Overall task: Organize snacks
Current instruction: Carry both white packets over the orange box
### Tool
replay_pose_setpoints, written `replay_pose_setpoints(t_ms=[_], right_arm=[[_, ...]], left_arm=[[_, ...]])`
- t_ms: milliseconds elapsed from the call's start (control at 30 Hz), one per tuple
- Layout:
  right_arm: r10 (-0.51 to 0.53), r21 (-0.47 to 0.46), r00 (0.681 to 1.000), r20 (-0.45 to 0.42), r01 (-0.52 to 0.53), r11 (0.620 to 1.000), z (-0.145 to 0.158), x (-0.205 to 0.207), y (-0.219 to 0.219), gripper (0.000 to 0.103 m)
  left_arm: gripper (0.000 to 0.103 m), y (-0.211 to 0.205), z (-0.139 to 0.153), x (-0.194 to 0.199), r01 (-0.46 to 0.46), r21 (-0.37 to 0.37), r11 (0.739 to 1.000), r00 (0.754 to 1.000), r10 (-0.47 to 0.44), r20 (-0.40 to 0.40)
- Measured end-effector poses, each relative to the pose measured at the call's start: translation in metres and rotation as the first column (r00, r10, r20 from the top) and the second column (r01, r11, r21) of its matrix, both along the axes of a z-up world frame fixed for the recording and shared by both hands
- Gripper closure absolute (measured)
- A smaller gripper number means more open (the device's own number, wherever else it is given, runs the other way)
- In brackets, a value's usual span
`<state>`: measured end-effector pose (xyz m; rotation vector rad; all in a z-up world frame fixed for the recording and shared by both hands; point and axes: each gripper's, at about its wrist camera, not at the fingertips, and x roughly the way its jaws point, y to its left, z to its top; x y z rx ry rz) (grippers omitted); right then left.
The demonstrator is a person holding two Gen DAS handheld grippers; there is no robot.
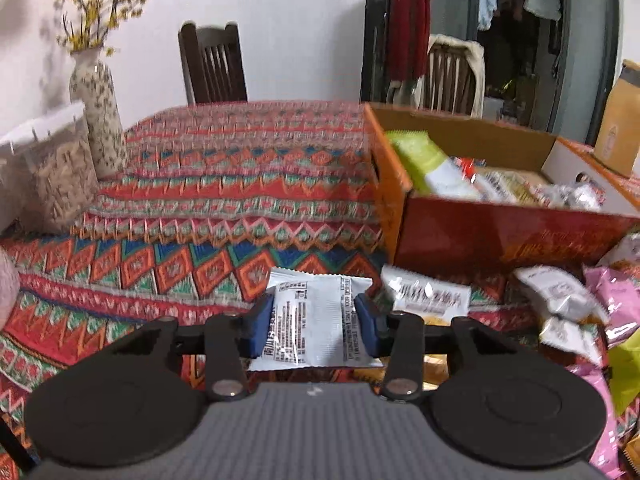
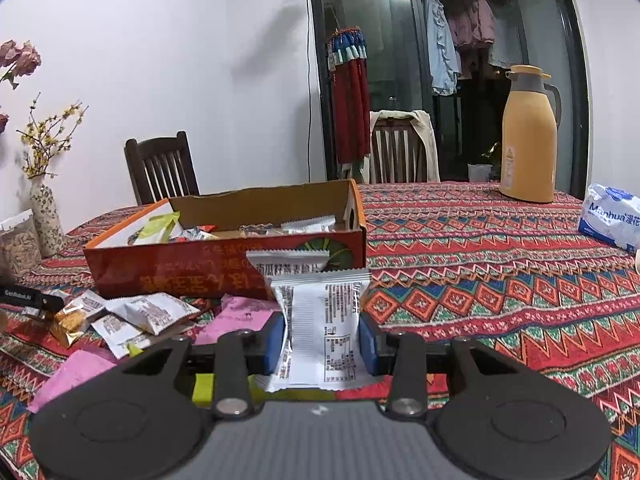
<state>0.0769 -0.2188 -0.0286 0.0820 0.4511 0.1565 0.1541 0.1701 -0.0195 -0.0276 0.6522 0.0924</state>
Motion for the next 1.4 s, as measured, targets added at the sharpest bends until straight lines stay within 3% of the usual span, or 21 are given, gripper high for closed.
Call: replay_pose_setpoints(t_ms=[467,800,967,1100,1400], right_arm=[[0.052,0.001,0.992,0.111,-0.053,0.999,0.037,0.038,0.023,0.065],[0.09,-0.016,0.976,0.196,-0.088,0.996,0.078,0.105,0.047,0.065],[0.099,-0.003,0.976,0.196,-0.101,0.995,0.078,0.144,0.053,0.065],[0.102,0.003,0.982,0.157,-0.103,0.995,0.062,0.16,0.054,0.065],[0.12,0.0,0.99,0.076,-0.12,0.993,0.039,0.171,0.06,0.065]], left_arm=[[0.058,-0.029,0.062,0.01,0.065,-0.048,0.997,0.98,-0.055,0.189],[0.058,-0.066,0.092,0.064,0.08,-0.074,0.994,0.964,-0.058,0.26],[0.058,-0.08,0.09,0.097,0.043,-0.081,0.996,0.959,-0.018,0.281],[0.058,-0.085,0.071,0.112,0.023,-0.069,0.997,0.955,-0.001,0.296],[0.058,-0.085,0.046,0.125,0.013,-0.055,0.998,0.975,0.0,0.221]])
